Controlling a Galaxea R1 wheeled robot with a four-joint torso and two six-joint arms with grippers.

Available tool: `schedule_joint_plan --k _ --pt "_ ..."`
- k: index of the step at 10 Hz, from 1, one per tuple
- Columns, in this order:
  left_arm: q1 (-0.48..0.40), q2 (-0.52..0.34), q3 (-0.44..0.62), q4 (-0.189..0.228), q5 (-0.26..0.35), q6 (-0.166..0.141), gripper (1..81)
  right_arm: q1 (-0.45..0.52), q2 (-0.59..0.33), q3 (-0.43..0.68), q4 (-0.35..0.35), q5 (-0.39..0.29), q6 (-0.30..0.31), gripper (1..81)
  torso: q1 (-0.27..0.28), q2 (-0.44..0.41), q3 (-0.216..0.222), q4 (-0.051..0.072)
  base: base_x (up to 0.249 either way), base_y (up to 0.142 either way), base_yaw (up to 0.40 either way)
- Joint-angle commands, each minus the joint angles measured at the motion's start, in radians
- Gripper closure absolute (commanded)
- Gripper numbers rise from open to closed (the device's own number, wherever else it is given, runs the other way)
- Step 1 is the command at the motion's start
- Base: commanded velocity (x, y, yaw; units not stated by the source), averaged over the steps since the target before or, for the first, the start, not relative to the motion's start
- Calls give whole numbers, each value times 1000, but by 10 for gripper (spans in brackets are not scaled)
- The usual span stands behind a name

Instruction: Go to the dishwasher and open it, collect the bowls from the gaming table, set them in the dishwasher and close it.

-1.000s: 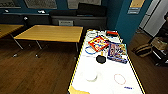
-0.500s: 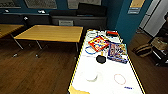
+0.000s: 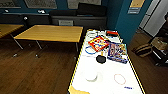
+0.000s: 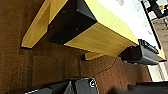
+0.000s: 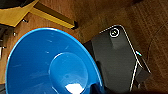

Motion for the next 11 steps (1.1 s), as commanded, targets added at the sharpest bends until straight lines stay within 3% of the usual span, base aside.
schedule_joint_plan --k 1,4,6,8,9,10,11 --pt "-218 -22 90 -69 189 -7 10 5 -38 -3 -35 -23 3 811 0 0 0 0 0 0 0" --pt "-316 -56 150 -92 196 -7 10 6 -38 -8 -35 -23 12 811 0 0 0 0 0 0 0" --pt "-374 -79 148 -142 203 -7 10 8 -38 -11 -35 -23 20 811 0 0 0 0 0 0 0" --pt "-410 -114 128 -203 165 -16 10 14 -37 -11 -35 -23 31 811 0 0 0 0 0 0 0" --pt "-411 -127 101 -252 66 -74 10 15 -35 -11 -35 -23 32 811 0 0 0 0 0 0 0" --pt "-411 -130 90 -281 19 -135 10 18 -32 -12 -35 -23 32 811 0 0 0 0 0 0 0" --pt "-414 -125 76 -284 2 -194 10 18 -31 -12 -35 -23 37 811 0 0 0 0 0 0 0"
